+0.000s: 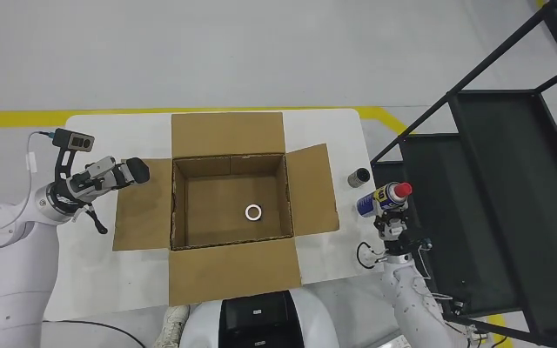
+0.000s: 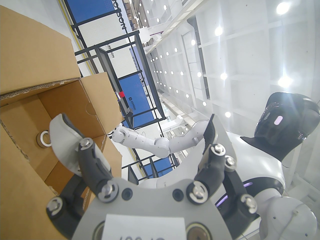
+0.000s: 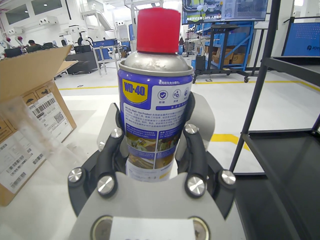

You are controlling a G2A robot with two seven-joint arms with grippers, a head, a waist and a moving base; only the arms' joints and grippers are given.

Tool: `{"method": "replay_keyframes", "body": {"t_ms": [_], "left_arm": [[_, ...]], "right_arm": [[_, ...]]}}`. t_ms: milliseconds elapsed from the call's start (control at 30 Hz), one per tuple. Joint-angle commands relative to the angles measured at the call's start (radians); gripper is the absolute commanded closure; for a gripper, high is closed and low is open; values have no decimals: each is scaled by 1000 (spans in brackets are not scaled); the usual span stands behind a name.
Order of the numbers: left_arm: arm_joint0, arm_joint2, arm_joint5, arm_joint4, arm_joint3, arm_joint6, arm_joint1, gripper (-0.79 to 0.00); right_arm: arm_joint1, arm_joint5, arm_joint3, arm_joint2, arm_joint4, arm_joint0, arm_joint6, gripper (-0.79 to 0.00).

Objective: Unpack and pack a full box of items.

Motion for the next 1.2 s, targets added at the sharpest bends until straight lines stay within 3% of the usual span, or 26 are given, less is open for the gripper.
{"method": "replay_keyframes", "body": {"t_ms": [0, 267, 667, 1167], "left_arm": [[0, 0, 0, 0, 0, 0, 0, -785], [0, 0, 0, 0, 0, 0, 0, -785], [0, 0, 0, 0, 0, 0, 0, -785], [0, 0, 0, 0, 0, 0, 0, -785]], "right_arm": [[-2, 53, 51, -18, -26, 32, -17, 0], [-12, 186, 202, -72, -58, 124, -69, 0], [-10, 172, 312, -99, -39, 189, -125, 0], [-10, 162, 394, -129, -3, 259, -90, 0]]}}
